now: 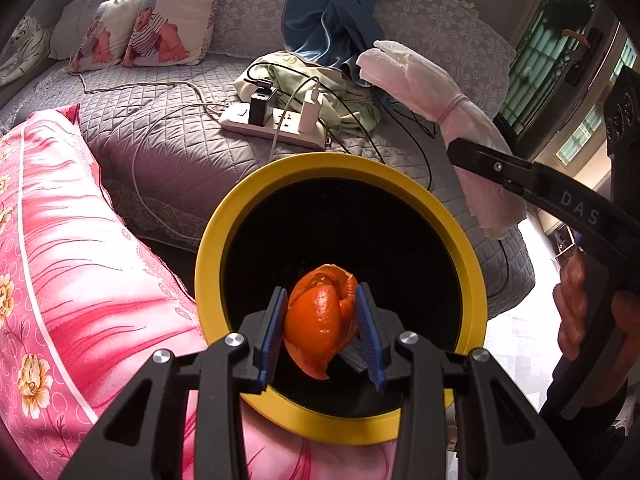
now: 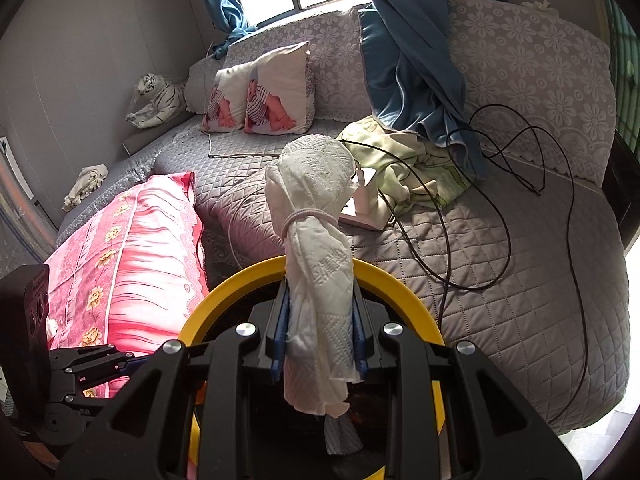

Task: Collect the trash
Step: 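Open both tools to drop the orange peel and tissue bundle into the bin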

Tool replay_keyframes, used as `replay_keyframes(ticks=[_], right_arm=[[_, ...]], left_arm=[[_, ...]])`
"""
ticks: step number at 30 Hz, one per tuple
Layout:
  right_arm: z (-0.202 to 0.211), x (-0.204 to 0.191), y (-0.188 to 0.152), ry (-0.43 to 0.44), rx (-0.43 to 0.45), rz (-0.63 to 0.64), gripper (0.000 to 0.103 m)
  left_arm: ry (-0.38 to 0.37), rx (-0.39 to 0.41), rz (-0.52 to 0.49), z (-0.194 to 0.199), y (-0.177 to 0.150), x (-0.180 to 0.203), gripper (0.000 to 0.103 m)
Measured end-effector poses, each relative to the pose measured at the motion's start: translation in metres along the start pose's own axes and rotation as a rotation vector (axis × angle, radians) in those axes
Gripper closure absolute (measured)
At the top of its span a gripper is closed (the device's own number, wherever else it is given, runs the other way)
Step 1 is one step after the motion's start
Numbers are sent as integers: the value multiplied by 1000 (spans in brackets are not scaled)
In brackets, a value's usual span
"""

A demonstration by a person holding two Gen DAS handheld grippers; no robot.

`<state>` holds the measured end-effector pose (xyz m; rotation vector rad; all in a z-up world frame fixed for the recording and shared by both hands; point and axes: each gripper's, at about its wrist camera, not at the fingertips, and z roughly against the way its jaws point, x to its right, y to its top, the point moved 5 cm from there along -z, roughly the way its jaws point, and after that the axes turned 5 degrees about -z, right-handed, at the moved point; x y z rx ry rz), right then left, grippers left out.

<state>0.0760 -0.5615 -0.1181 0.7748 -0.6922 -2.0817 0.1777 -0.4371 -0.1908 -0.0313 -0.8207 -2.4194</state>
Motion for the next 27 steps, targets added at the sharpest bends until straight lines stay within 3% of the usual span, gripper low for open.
replay_keyframes(ticks=[4,7,10,17,27], right_arm=[[-1,2,0,6,1,-17,70],[0,3,2,0,7,-28,61],[0,3,3,-9,8,-28,60],[0,-11,4,3,-2,-4,60],[7,-76,4,73,-7,105,60]], left_arm=[[-6,-10,33,1,-2,-4,68],[-7,-10,54,3,-1,-9,62],[-1,1,61,8,-1,-9,57],[-10,40,96,28,-1,-16,57],[64,153,163,105,-9,-59,57]])
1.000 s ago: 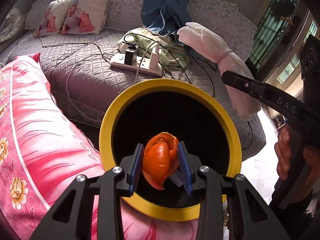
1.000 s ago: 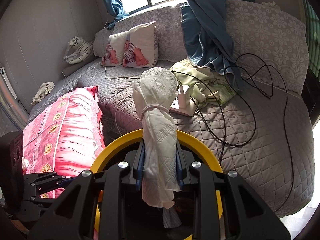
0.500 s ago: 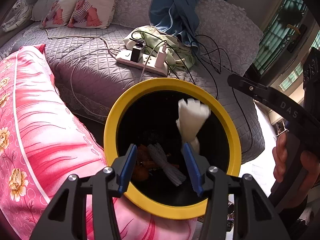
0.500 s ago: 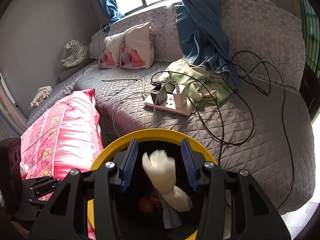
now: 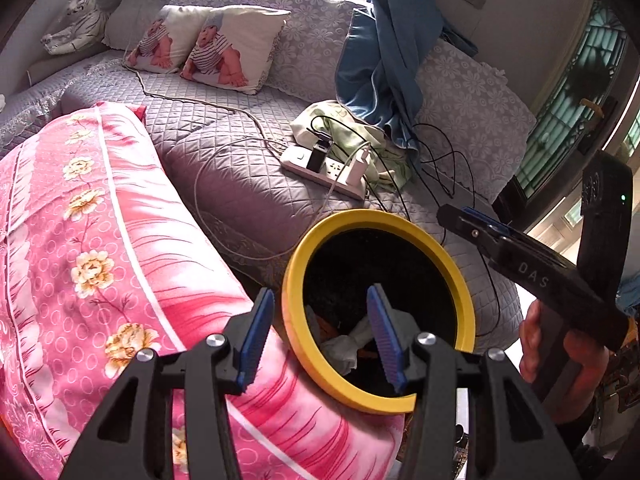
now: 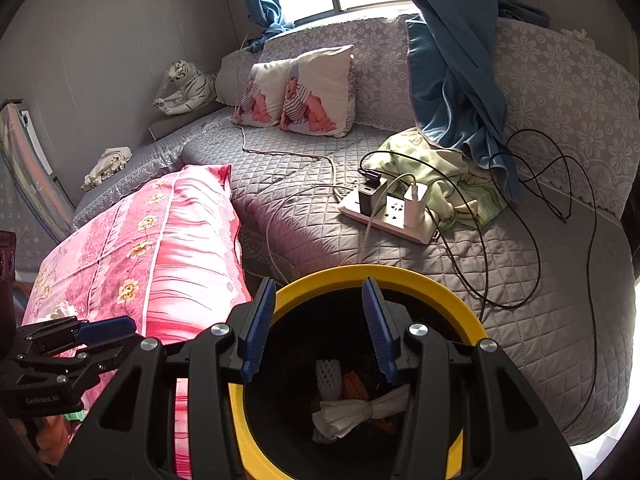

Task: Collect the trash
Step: 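Open both tools to drop the orange peel and tissue bundle into the bin, then move both tools back over the remaining trash on the bed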

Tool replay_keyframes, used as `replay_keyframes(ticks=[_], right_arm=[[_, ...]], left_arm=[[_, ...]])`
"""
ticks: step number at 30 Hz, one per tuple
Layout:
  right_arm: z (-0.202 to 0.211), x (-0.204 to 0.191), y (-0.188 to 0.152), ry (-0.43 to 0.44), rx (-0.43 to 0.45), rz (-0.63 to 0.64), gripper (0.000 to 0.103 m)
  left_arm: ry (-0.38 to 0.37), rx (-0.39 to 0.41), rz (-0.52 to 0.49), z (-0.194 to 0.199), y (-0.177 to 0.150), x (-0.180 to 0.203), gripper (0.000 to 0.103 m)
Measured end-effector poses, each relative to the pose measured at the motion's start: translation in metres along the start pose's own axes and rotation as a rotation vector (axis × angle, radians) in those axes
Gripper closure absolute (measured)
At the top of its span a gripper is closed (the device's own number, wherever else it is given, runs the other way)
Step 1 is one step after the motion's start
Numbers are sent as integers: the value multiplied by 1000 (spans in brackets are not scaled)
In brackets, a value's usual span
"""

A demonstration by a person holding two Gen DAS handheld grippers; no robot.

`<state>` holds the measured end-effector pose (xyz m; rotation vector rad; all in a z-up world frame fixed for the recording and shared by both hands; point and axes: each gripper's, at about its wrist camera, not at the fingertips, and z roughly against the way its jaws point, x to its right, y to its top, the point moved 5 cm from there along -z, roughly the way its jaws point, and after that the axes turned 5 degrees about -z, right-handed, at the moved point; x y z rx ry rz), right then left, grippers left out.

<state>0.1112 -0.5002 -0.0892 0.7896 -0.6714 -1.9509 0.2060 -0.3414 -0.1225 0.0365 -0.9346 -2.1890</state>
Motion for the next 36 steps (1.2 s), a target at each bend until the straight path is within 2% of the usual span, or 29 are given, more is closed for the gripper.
replay_keyframes(ticks=[10,15,17,19,26,31,36], right_arm=[[1,-101,-8,136,-23,151,60],[2,-153,-19,223,-51,222,59],[2,-173,-25,264,-65,243,54],[4,-193,-31,300,-78,269,54],[9,-260,-63,412,-143,375,54],[12,-293,-92,461,-197,446,53],[11,-311,-115,474,-243,492,52]], left_arm=[[140,113,96,93,-13,-84,57],[218,140,139,135,-29,-125,57],[252,148,157,151,-38,-141,53],[287,163,176,168,-46,-155,48],[384,191,228,218,-81,-197,44],[430,202,277,245,-109,-222,40],[479,205,318,267,-138,-245,38]])
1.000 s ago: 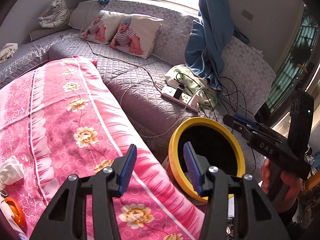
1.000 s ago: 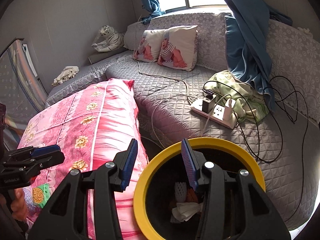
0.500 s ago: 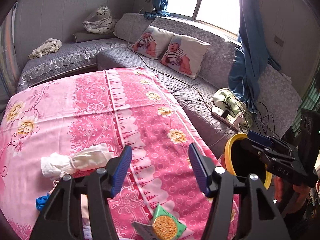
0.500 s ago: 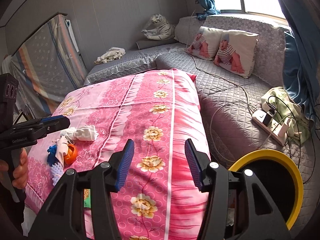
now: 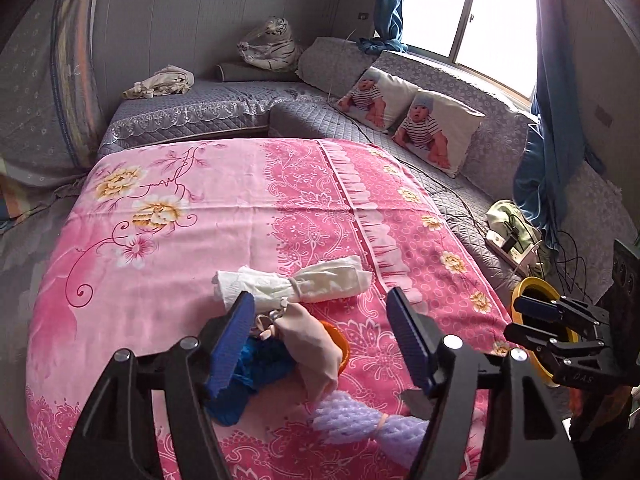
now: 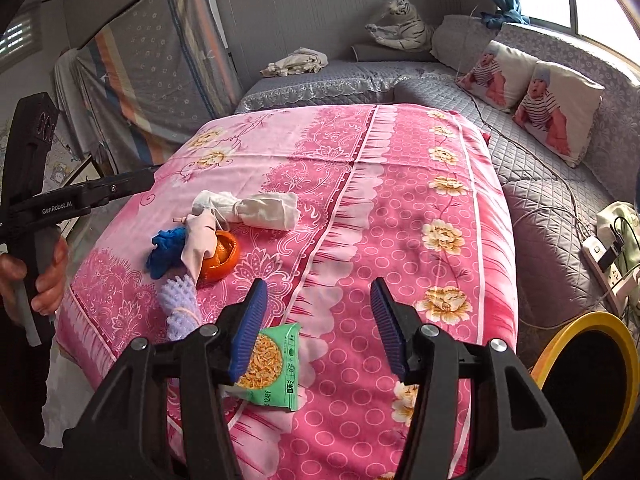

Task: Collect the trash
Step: 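Move both tools back over the remaining trash on the bed, then grasp the green noodle packet with the right tool while the left tool grasps the blue glove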

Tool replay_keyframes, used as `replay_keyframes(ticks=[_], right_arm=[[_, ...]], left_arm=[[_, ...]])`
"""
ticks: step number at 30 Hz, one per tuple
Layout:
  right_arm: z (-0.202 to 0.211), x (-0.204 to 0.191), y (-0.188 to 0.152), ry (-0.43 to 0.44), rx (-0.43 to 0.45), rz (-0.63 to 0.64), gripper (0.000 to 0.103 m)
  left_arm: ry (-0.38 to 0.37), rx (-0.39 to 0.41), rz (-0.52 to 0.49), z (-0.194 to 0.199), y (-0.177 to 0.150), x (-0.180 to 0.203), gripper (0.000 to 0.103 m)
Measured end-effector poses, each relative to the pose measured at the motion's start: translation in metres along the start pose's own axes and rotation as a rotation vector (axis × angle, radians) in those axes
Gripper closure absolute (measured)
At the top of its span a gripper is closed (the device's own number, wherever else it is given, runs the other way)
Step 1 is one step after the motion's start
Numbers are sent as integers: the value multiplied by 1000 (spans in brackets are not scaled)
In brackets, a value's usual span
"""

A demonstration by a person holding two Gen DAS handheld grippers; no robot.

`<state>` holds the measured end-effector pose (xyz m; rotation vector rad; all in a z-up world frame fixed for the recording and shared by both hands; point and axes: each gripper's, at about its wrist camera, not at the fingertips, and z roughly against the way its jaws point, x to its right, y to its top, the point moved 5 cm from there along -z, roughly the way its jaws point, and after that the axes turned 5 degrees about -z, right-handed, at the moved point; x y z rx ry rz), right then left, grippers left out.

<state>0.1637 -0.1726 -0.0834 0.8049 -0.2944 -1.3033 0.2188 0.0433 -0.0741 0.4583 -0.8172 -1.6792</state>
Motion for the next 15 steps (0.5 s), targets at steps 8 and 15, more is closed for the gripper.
replay_keyframes(ticks=[8,15], right_arm=[[-19,-18,-16,20,-75,27,52],[-34,-26,-30,26,-132,38,50]], left_arm=[[36,-18,28,6,-27,-42,38],[7,-39,11,-2,-51,-56,38]])
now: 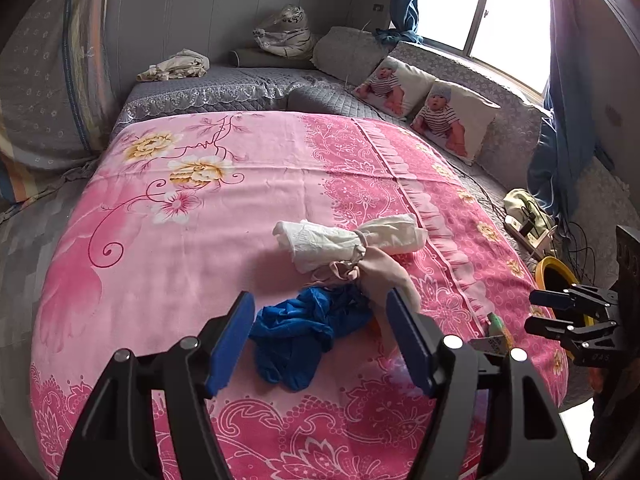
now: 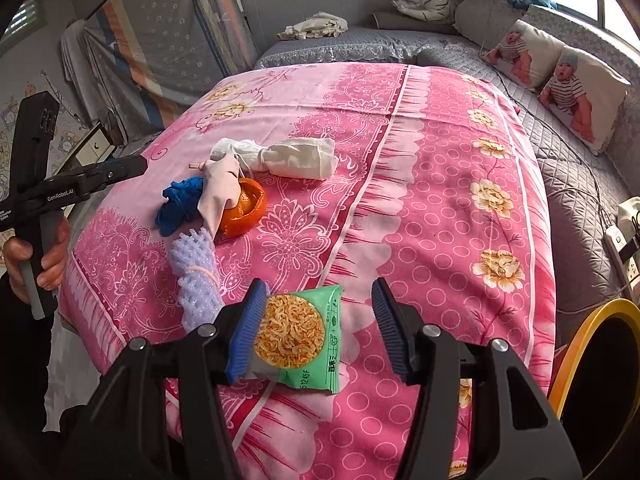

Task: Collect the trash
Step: 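Grasp the green noodle packet with the right tool while the left tool grasps the blue glove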

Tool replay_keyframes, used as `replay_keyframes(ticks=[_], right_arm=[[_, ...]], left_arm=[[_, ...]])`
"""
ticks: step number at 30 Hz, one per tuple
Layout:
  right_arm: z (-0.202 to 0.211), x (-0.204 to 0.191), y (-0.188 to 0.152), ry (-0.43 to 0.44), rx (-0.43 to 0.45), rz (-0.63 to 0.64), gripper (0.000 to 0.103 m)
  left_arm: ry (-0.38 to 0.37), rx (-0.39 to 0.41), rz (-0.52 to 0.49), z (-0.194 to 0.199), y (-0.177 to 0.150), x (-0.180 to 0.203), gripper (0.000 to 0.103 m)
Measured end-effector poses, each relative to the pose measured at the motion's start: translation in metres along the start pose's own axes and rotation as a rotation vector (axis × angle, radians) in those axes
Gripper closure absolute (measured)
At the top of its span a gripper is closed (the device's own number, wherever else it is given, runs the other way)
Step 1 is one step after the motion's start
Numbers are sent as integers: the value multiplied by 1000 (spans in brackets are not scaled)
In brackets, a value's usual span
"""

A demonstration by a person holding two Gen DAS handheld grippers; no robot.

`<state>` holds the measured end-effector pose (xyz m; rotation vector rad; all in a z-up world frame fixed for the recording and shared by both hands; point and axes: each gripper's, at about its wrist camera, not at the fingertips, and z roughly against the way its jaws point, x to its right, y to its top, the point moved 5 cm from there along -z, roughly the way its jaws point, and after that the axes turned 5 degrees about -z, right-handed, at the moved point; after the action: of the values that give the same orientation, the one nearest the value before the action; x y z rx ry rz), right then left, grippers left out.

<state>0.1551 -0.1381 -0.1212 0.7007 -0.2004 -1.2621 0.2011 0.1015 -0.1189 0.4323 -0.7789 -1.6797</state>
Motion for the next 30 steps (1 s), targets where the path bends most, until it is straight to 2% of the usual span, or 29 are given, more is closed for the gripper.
replay_keyframes(ticks=[2,14,30], right_arm=[[-3,-1,-3,-1,-13,1,46],[-24,-8,-13,12,-87,12,46],[-36,-8,-17,60,-128,1,46]], left_arm=[[-4,-12,-8,-5,-5,-3,38],[-58,-53,-109,-25,-18,2,38],[-63,-161,-110,-71,-20,-4,37]])
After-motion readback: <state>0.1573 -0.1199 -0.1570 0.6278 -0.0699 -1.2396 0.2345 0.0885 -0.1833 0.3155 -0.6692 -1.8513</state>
